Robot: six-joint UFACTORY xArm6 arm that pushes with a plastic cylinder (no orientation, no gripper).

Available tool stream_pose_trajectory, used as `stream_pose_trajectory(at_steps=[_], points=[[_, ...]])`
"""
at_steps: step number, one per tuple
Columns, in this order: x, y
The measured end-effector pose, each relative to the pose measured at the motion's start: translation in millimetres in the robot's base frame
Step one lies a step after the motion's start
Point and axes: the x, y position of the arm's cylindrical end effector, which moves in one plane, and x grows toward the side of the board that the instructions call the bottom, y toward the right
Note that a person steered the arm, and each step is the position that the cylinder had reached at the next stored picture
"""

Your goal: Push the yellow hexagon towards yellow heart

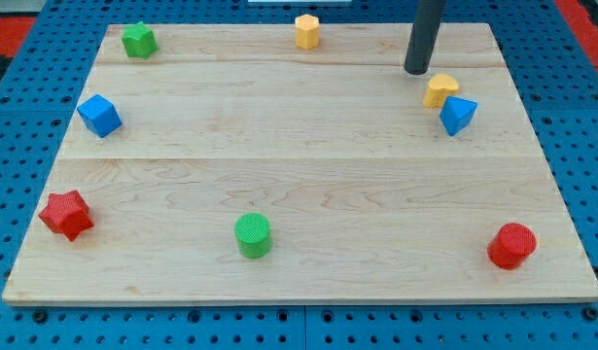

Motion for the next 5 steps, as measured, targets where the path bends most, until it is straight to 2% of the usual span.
stream_pose_trajectory(at_steps=[1, 2, 3, 4, 5], points=[[0.2, 13.6], [-19.4, 23.4], [-22.7, 8.9], [-21.4, -67.8], [-36.4, -174.7]])
